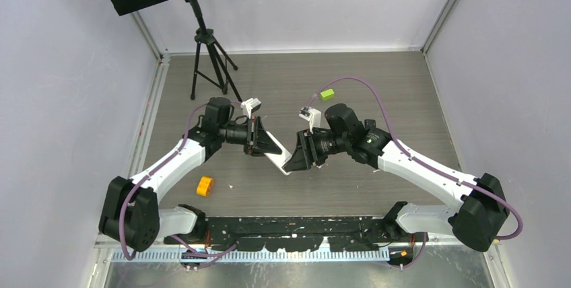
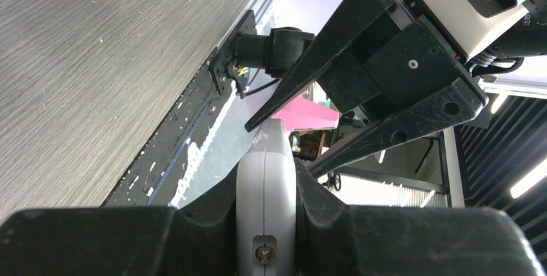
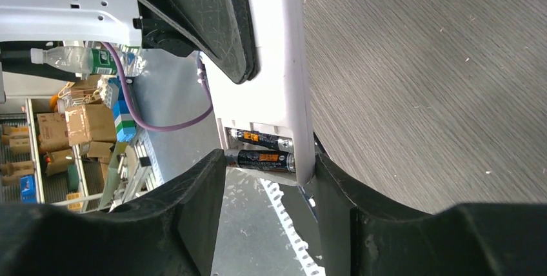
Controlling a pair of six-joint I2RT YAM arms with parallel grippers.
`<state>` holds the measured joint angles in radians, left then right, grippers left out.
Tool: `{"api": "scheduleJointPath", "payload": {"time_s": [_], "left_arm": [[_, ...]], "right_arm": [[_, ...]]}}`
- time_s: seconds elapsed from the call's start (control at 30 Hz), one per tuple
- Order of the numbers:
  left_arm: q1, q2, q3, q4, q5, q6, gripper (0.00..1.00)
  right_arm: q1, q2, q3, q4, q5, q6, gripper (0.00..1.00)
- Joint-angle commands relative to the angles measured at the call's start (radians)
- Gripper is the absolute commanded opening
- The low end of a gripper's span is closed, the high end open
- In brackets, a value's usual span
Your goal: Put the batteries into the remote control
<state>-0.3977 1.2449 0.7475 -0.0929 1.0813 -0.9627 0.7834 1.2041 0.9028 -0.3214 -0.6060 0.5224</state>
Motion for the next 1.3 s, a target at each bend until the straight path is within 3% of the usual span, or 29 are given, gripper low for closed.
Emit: {"api": "scheduleJointPath", "payload": {"time_s": [0.0, 0.27, 0.47, 0.7, 0.8, 0.93, 1.03, 1.17, 1.2, 1.27], "left_arm": [[-0.001, -0.023, 0.009, 0.044, 0.016, -0.014, 0.0], [-0.002, -0.024, 0.008, 0.05, 0.023, -0.026, 0.0], [-0.002, -0.034, 0.009, 0.054, 0.025, -0.028, 0.0], [-0.001, -0.053, -0.01, 0.077, -0.019, 0.052, 0.0], [0.0, -0.08, -0.022, 0.054, -0.094, 0.131, 0.0], [0.008, -0.1, -0.043, 0.042, -0.177, 0.162, 0.0], [0.01, -0.123, -0.058, 0.047, -0.227, 0.16, 0.0], [0.01, -0.173, -0.069, -0.014, -0.319, 0.189, 0.0], [0.01, -0.182, -0.069, -0.043, -0.345, 0.197, 0.0], [0.01, -0.196, -0.069, -0.079, -0.375, 0.206, 0.0]], "right_arm": [[0.007, -0.009, 0.007, 0.058, -0.06, -0.014, 0.49], [0.007, 0.018, 0.006, 0.065, -0.055, -0.025, 0.3], [0.007, 0.045, 0.014, 0.052, -0.029, -0.033, 0.27], [0.007, -0.005, 0.016, 0.024, -0.002, -0.025, 0.67], [0.005, -0.059, 0.004, 0.013, 0.033, -0.018, 0.76], [0.0, -0.125, -0.013, -0.011, 0.143, -0.012, 0.78], [-0.007, -0.154, -0.023, -0.046, 0.308, -0.012, 0.79], [-0.01, -0.093, -0.001, -0.152, 0.722, -0.038, 0.8], [-0.014, -0.053, 0.015, -0.178, 0.809, -0.069, 0.89], [-0.018, 0.04, 0.054, -0.222, 0.881, -0.118, 0.92]]}}
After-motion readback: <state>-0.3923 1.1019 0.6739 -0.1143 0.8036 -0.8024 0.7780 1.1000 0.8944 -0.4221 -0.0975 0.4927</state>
